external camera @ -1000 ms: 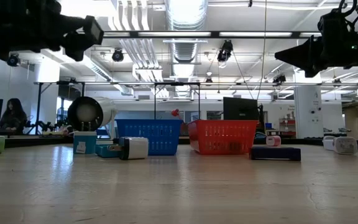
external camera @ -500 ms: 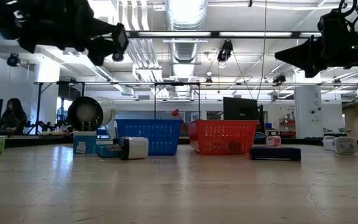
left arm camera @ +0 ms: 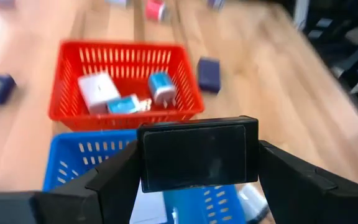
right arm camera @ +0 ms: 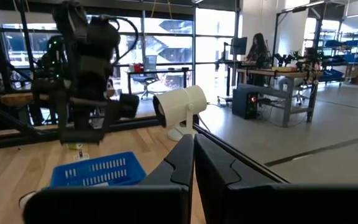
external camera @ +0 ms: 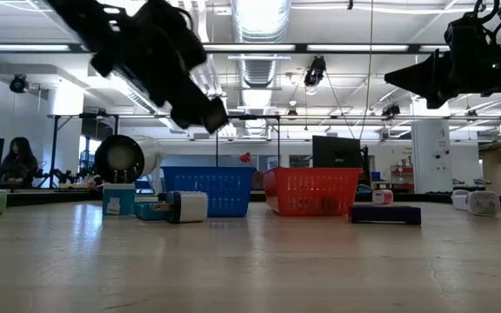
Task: Pick & Place Office items
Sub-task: Put the black digital clock into the blue bin
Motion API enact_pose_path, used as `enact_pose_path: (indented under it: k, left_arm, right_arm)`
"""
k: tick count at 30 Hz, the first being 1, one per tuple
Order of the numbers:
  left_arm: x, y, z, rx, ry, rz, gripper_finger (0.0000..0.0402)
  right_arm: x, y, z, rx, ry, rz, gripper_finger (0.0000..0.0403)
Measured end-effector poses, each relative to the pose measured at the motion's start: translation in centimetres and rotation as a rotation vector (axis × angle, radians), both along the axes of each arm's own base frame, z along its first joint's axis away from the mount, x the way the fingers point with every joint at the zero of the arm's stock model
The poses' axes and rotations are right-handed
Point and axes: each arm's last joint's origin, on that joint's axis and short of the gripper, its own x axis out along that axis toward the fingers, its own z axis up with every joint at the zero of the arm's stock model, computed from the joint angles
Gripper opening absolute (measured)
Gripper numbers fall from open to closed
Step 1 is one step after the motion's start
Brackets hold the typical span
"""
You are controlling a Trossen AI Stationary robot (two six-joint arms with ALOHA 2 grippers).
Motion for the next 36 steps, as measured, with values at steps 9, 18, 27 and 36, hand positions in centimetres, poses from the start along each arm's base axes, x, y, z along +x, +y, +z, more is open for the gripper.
enact_pose_path:
  k: [9,18,27,36]
  left_arm:
    - [3.3,0.3,-3.9,-0.001,0.198,0.004,0.0282]
    - [4.2,0.7,-5.4,0.061,0.325,0.076,0.0282]
    - [4.2,0.7,-5.5,0.063,0.328,0.077,0.031]
    - [4.2,0.7,-5.5,0.062,0.328,0.078,0.0319]
  right_arm:
    - [0.0,0.0,0.0,0.0,0.0,0.0,0.0008]
    - [0.0,0.0,0.0,0.0,0.0,0.0,0.0008]
    - [0.0,0.0,0.0,0.003,-0.001,0.001,0.0008]
    - [0.0,0.0,0.0,0.005,-0.002,0.001,0.0008]
